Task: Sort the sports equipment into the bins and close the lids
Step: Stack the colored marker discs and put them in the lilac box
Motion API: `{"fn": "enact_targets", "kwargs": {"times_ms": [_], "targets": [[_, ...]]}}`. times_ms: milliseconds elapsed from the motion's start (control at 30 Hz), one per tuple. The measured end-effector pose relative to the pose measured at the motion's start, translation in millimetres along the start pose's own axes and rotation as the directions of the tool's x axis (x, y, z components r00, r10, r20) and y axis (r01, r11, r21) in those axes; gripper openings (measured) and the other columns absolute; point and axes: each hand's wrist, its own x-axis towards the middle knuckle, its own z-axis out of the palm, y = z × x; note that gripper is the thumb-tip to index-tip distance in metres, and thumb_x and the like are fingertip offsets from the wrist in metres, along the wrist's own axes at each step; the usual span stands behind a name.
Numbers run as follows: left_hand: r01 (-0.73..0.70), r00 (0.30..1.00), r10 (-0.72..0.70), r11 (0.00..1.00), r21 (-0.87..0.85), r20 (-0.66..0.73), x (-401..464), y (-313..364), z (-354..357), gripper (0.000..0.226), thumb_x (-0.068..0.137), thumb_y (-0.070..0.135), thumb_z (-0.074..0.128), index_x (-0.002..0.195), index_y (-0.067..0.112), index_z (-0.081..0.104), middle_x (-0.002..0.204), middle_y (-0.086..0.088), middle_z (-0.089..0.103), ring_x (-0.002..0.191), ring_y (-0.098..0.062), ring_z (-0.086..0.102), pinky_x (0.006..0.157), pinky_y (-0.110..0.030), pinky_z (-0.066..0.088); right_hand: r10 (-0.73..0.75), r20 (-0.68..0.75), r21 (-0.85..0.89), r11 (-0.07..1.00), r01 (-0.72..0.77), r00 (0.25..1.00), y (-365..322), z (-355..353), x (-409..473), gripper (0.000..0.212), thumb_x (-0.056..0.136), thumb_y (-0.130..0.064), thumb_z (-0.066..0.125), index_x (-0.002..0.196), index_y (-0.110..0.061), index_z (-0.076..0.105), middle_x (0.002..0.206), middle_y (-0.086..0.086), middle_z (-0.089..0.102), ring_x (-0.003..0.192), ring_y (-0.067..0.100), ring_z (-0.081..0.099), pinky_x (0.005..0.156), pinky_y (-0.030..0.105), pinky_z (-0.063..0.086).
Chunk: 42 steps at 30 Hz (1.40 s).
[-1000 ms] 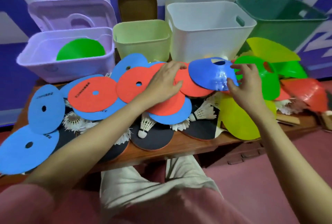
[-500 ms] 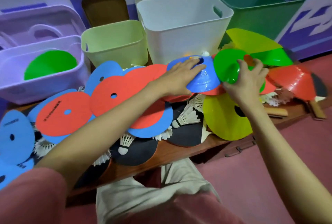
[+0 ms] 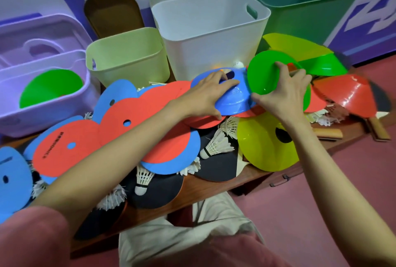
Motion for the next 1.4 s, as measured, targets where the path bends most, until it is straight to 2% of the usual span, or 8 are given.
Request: {"fn": "enact_targets", "kwargs": {"times_ms": [300, 500, 667, 800, 967, 1067, 1167, 1400], "targets": [[0.088, 0.978, -0.080, 0.996, 0.033, -0.193, -14, -2, -33, 0.091, 0.063, 0.035, 0.072, 0.144, 0.015, 0.036, 0.130, -0.013, 0.037, 0.123, -0.029, 0.036, 0.107, -0.039, 0.033, -0.045, -0.183, 0.174, 0.982, 0.077, 0.982, -21, -11, -5, 0.096, 0.057, -0.067, 0.051, 0.136, -0.012, 0.041, 0.105, 0.021, 0.045, 0.101, 0.033, 0.041, 0.087, 0.035, 0.029], [0.243, 0.775, -0.407, 0.898, -0.366, -0.484, -34, -15, -62, 0.086, 0.059, 0.051, 0.053, 0.137, 0.016, 0.043, 0.130, -0.008, 0.044, 0.122, -0.021, 0.043, 0.103, -0.028, 0.035, -0.144, -0.266, 0.396, 0.885, 0.244, 0.953, -51, -13, -11, 0.081, 0.078, -0.060, 0.036, 0.142, -0.010, 0.036, 0.109, 0.018, 0.044, 0.104, 0.027, 0.038, 0.087, 0.026, 0.024], [0.073, 0.516, -0.735, 0.549, -0.833, -0.439, -53, -22, -79, 0.050, 0.085, 0.035, 0.052, 0.125, 0.005, 0.053, 0.107, 0.000, 0.056, 0.093, 0.000, 0.052, 0.085, -0.015, 0.042, -0.190, -0.273, 0.649, 0.687, 0.326, 0.943, -77, -6, -17, 0.068, 0.090, -0.056, 0.019, 0.137, -0.013, 0.044, 0.120, 0.007, 0.052, 0.111, 0.024, 0.045, 0.097, 0.030, 0.032], [-0.115, 0.403, -0.887, 0.196, -0.974, -0.227, -77, -31, -78, 0.055, 0.085, 0.049, 0.045, 0.124, 0.012, 0.058, 0.125, -0.006, 0.063, 0.113, -0.019, 0.061, 0.104, -0.042, 0.045, -0.082, -0.095, 0.911, 0.396, 0.120, 0.992, -98, 1, -22, 0.047, 0.097, -0.036, 0.022, 0.129, -0.016, 0.050, 0.122, -0.010, 0.057, 0.120, 0.001, 0.049, 0.105, 0.024, 0.035], [-0.226, 0.301, -0.945, 0.064, -0.972, -0.132, -104, -26, -62, 0.046, 0.088, 0.044, 0.046, 0.123, 0.017, 0.058, 0.132, -0.007, 0.059, 0.121, -0.024, 0.055, 0.108, -0.044, 0.039, -0.081, 0.049, 0.871, 0.490, -0.003, 0.996, -107, 18, -32, 0.039, 0.094, -0.030, 0.032, 0.113, -0.005, 0.055, 0.108, 0.002, 0.061, 0.103, 0.010, 0.054, 0.092, 0.029, 0.040], [-0.258, 0.368, -0.927, -0.027, -0.966, -0.072, -116, -16, -47, 0.030, 0.100, 0.034, 0.036, 0.105, 0.020, 0.062, 0.110, -0.006, 0.069, 0.099, -0.022, 0.064, 0.095, -0.043, 0.049, -0.088, 0.114, 0.815, 0.577, -0.042, 0.990, -110, 29, -41, 0.021, 0.089, -0.029, 0.038, 0.084, -0.010, 0.045, 0.074, -0.006, 0.044, 0.069, 0.006, 0.040, 0.069, 0.029, 0.031], [-0.221, 0.429, -0.903, -0.082, -0.972, -0.021, -124, -6, -33, 0.039, 0.102, 0.035, 0.029, 0.103, 0.016, 0.063, 0.091, -0.005, 0.073, 0.081, -0.018, 0.068, 0.078, -0.036, 0.055, -0.092, 0.038, 0.702, 0.711, 0.039, 0.995, -108, 37, -52, 0.016, 0.092, -0.022, 0.043, 0.085, -0.008, 0.046, 0.089, 0.005, 0.041, 0.087, 0.016, 0.039, 0.079, 0.031, 0.032], [-0.194, 0.514, -0.854, -0.212, -0.958, 0.085, -131, 16, -16, 0.057, 0.099, 0.045, 0.028, 0.125, 0.005, 0.059, 0.115, -0.025, 0.064, 0.102, -0.035, 0.064, 0.084, -0.044, 0.055, -0.081, -0.084, 0.661, 0.741, 0.116, 0.993, -98, 30, -69, 0.027, 0.088, -0.008, 0.053, 0.112, 0.002, 0.047, 0.112, 0.015, 0.046, 0.108, 0.025, 0.044, 0.091, 0.025, 0.033]]}}
